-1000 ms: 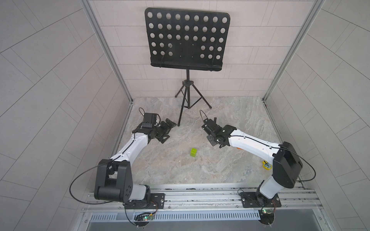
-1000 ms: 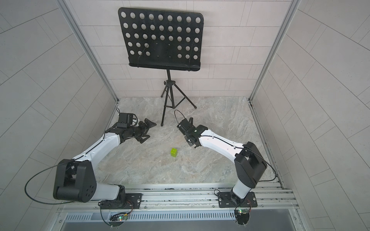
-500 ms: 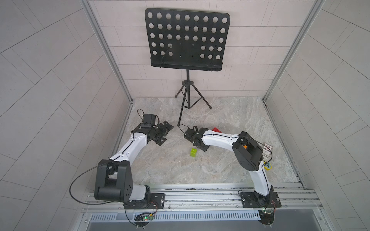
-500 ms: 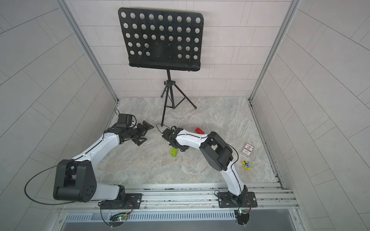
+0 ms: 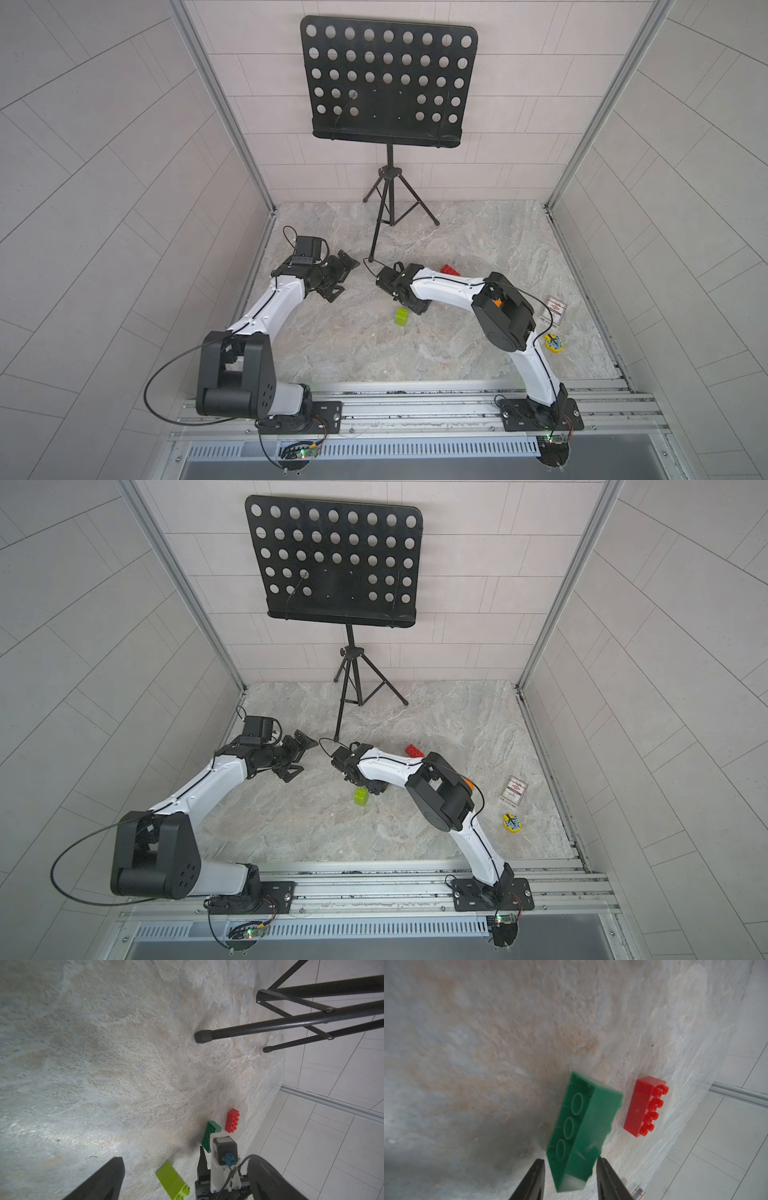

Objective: Assemble an ice cream with lego
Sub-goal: Place the lego brick at the center of the board.

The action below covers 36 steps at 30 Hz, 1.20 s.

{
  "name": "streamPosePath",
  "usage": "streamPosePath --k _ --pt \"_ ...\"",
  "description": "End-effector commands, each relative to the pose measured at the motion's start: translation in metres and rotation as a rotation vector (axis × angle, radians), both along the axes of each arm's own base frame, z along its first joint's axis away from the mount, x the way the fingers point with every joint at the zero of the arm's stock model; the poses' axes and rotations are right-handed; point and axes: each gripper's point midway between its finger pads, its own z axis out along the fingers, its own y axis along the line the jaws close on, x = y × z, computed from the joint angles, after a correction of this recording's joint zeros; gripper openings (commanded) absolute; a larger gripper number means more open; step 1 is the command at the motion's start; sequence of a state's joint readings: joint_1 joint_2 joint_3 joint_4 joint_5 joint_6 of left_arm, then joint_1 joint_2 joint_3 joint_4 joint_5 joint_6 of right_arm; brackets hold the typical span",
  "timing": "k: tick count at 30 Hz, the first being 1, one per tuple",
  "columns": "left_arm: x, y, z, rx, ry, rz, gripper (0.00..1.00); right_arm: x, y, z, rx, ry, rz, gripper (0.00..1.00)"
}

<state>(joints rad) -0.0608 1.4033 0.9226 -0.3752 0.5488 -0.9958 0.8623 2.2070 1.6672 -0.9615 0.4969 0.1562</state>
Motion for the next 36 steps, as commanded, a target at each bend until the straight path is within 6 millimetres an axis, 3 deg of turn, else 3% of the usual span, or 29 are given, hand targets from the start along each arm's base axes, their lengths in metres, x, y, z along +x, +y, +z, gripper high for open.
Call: streamPosePath --k 1,12,18,23,26,28,32,36 --pt "-0.001 0.003 0.004 0.006 -0.01 0.003 1.0 -0.007 0.0 -0.001 -0.008 0.035 -0.01 0.54" --pt "0.001 0.002 0.005 0.0 -0.016 -0.004 1.0 -0.01 0.016 0.015 0.228 0.093 -0.093 0.58" --pt "0.002 0.0 0.007 0.015 -0.03 -0.029 1.0 -0.015 0.028 0.048 0.557 0.138 -0.145 0.61" --pt "0.002 -0.004 0.018 0.116 -0.064 -0.116 1.0 -0.011 0.021 0.078 0.899 0.17 -0.241 0.63" --pt "-0.003 -0.014 0.024 0.242 -0.073 -0.22 1.0 0.0 0.006 0.092 1.226 0.186 -0.361 0.64" --pt "-0.009 -0.024 0.025 0.362 -0.072 -0.319 1.0 0.011 -0.016 0.096 1.419 0.166 -0.456 0.65" --pt "-0.017 -0.055 0.024 0.557 -0.036 -0.506 0.96 0.02 -0.057 0.091 1.415 0.003 -0.551 0.65" --pt "-0.025 -0.1 0.025 0.813 0.003 -0.719 0.94 0.023 -0.081 0.09 1.465 -0.134 -0.633 0.59"
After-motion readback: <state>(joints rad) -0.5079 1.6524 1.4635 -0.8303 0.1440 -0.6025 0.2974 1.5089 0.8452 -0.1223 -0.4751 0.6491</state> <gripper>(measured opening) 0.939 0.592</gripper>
